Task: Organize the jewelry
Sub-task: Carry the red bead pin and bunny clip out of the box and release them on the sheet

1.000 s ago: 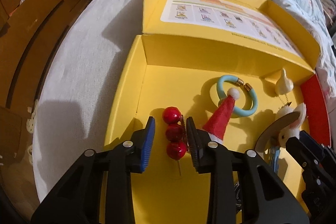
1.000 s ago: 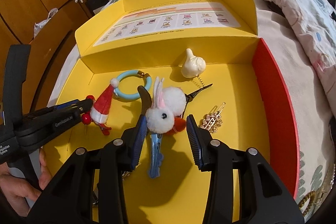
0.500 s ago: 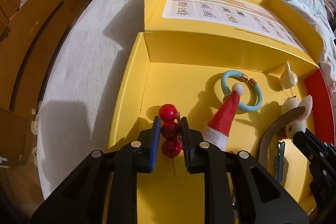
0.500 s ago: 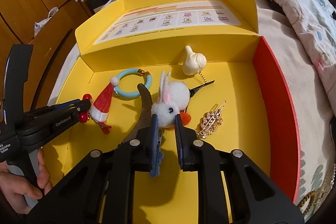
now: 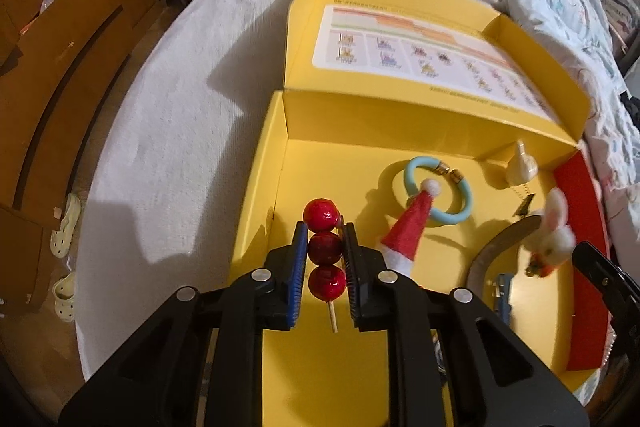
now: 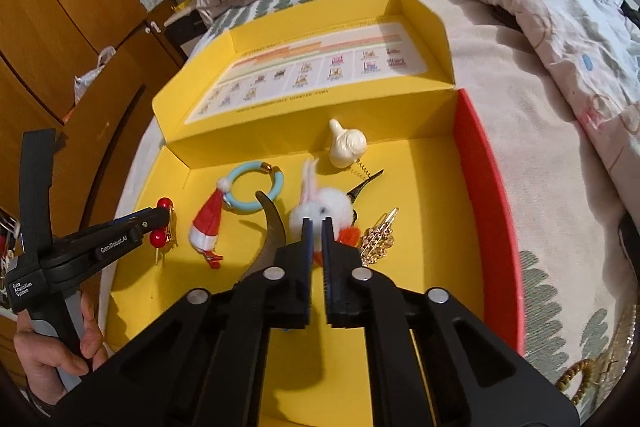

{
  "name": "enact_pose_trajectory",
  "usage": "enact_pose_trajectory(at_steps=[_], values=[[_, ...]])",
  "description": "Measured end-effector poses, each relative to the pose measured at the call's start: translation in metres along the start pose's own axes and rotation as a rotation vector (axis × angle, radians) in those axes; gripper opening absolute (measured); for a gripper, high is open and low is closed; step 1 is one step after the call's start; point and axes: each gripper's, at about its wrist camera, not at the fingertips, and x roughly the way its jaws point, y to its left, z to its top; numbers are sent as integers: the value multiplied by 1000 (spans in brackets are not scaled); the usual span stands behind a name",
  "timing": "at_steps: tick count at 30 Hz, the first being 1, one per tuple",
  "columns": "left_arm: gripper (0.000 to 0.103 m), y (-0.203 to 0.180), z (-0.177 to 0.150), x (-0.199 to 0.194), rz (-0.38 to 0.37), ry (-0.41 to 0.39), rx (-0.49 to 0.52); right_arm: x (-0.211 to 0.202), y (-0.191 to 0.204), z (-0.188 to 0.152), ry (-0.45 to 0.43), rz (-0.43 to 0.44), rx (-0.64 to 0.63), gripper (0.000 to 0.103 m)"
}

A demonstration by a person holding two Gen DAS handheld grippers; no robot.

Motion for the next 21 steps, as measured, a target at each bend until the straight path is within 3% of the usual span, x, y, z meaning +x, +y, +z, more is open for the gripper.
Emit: enact_pose_trajectory(at_steps=[6, 11, 13, 17, 21], values=[[18, -4, -8, -33, -23, -42, 16, -22, 2, 2, -30, 27, -4, 4], [18, -8, -12, -55, -61, -59, 23, -16, 0, -2, 20, 47, -11, 4], [18, -12, -14, -60, -77, -60, 23, -8, 4, -3, 33, 31, -26, 16], [18, -18, -21, -72, -87, -72, 39, 9, 12, -3, 81, -1, -51, 17], [18, -17, -23, -76, -91, -79, 46, 20, 18, -7, 114, -39, -86, 30]])
